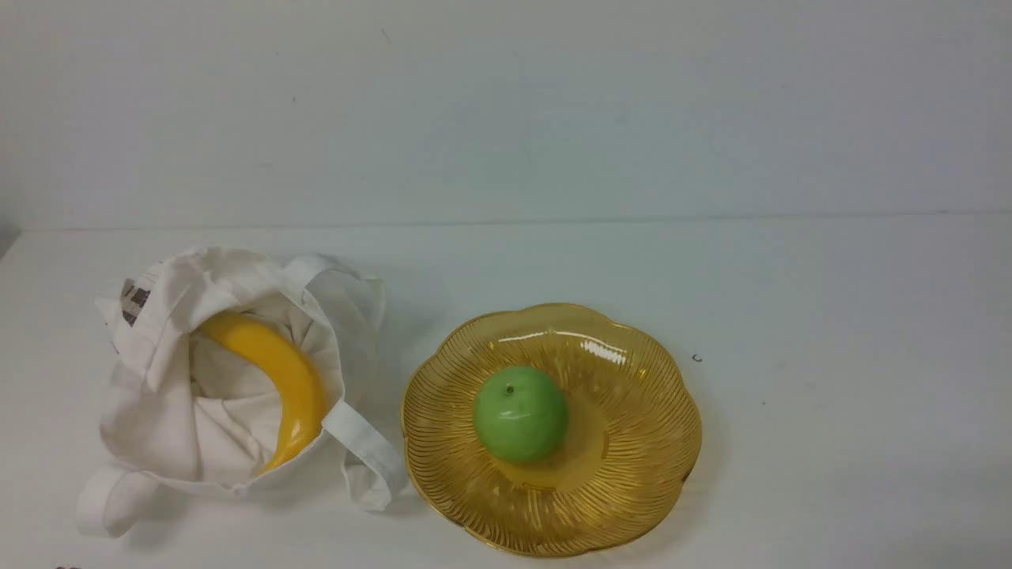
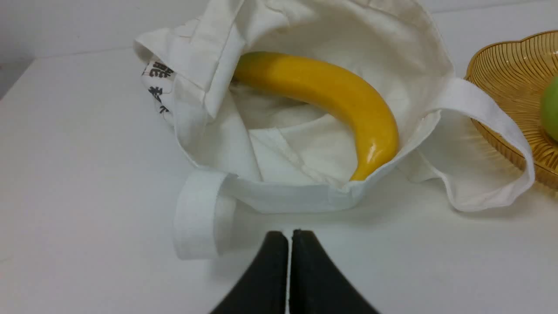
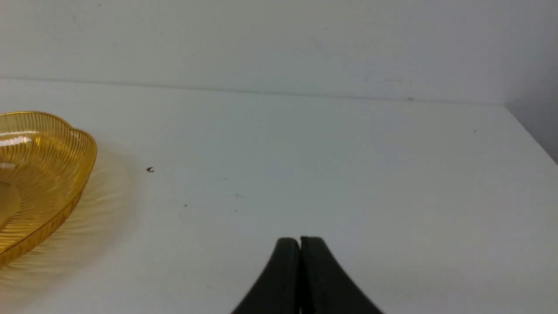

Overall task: Take the fruit out of the cloth bag on the white table and place them on a plate.
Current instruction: 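Reach into the white bag and grasp the banana with the left gripper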

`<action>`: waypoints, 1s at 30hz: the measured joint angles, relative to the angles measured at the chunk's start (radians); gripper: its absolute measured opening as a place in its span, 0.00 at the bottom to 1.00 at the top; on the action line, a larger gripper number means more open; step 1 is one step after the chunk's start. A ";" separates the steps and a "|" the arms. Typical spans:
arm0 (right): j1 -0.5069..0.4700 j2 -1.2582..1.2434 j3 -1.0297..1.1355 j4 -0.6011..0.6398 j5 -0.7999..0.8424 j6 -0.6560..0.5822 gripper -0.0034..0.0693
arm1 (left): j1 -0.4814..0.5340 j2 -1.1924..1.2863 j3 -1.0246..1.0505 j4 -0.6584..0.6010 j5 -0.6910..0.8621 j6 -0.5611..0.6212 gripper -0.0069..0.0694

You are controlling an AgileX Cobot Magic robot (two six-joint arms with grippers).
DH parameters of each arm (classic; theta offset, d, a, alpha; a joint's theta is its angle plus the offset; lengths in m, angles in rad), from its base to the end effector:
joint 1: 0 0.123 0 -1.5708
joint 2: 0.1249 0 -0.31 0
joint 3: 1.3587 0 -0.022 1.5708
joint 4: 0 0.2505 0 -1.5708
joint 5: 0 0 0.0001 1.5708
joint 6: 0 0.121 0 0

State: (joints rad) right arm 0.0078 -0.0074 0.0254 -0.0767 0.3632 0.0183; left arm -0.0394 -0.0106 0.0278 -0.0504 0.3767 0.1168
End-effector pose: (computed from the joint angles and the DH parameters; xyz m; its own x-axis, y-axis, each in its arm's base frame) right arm 0.0563 -0.0029 0.1636 -0.2894 -0.0556 -0.9556 0.0028 0.9983 -0.0590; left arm 0.0556 -0.0044 0.1613 -0.2965 0.0816 -0.9515 0.0780 0.9951 0.0610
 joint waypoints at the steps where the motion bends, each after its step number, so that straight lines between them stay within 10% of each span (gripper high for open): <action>1: 0.000 0.000 0.000 0.000 0.000 0.000 0.03 | 0.000 0.000 0.000 0.000 0.000 0.000 0.08; 23: 0.000 0.000 0.000 -0.001 0.000 0.000 0.03 | 0.000 0.000 0.000 -0.002 -0.021 0.000 0.08; 30: 0.000 0.000 0.000 -0.001 0.000 0.000 0.03 | 0.000 0.000 0.000 -0.341 -0.218 -0.160 0.08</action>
State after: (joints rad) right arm 0.0078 -0.0074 0.0254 -0.0777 0.3632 0.0183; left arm -0.0394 -0.0106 0.0282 -0.3910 0.1583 -0.0431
